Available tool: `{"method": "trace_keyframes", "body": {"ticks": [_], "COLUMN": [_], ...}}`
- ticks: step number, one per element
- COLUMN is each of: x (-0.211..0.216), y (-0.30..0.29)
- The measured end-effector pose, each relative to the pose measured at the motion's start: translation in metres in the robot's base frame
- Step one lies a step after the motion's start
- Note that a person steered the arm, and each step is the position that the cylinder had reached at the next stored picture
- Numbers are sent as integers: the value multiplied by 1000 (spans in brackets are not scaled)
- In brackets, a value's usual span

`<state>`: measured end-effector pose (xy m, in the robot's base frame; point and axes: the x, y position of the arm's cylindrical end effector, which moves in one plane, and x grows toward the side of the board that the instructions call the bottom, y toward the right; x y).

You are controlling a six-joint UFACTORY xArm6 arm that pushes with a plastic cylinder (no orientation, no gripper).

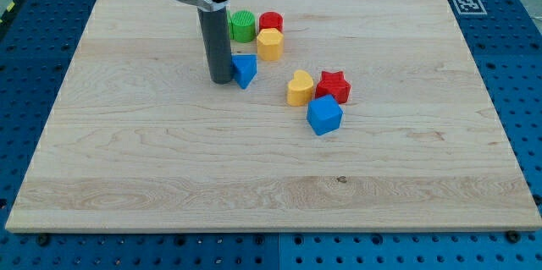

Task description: Push the blue triangle close to the yellow hexagon

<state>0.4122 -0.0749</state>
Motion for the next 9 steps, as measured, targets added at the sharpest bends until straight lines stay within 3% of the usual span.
{"method": "trace_keyframes", "body": {"ticks": [9], "x": [-2], "y": [20]}}
